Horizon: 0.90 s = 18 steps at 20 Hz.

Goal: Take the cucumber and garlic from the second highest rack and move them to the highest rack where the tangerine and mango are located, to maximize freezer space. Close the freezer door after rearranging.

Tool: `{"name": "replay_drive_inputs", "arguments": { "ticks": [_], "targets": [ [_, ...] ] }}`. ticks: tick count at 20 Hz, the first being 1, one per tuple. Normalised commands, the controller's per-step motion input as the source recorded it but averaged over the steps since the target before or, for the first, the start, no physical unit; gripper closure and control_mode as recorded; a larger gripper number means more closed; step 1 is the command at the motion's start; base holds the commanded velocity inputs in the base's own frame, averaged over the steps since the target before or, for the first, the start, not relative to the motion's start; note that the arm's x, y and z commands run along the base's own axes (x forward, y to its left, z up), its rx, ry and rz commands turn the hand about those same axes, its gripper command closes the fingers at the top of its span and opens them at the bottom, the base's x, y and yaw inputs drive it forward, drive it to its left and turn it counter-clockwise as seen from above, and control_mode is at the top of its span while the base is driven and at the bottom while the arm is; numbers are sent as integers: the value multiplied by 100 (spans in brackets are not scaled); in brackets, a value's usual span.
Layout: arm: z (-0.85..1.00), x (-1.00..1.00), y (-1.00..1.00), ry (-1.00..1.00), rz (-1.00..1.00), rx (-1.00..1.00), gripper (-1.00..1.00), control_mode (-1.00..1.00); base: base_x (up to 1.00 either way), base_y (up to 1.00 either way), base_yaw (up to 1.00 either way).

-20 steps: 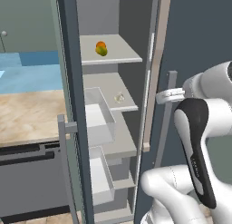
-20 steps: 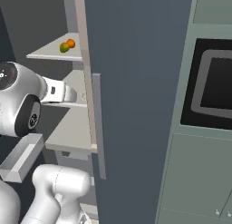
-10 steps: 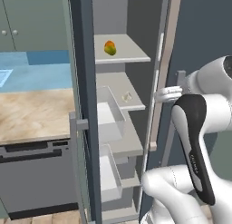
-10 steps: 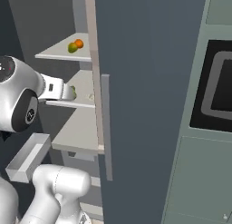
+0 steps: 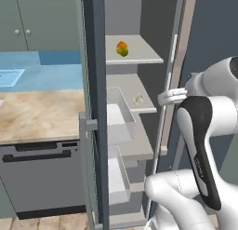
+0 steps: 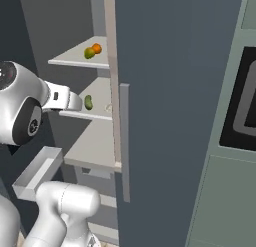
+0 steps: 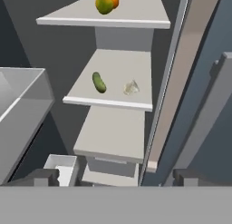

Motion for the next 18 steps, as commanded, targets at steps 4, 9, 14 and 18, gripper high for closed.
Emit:
{"name": "replay_drive_inputs", "arguments": {
  "ticks": [4, 9, 14, 18],
  "targets": [
    [0, 0, 0, 0, 0, 0, -100, 100, 34, 1, 0],
    [0, 0, 0, 0, 0, 0, -100, 100, 33, 3, 0],
    [0, 0, 0, 0, 0, 0, -100, 100, 26, 13, 0],
    [0, 0, 0, 0, 0, 0, -100, 100, 30, 18, 0]
  ]
}}
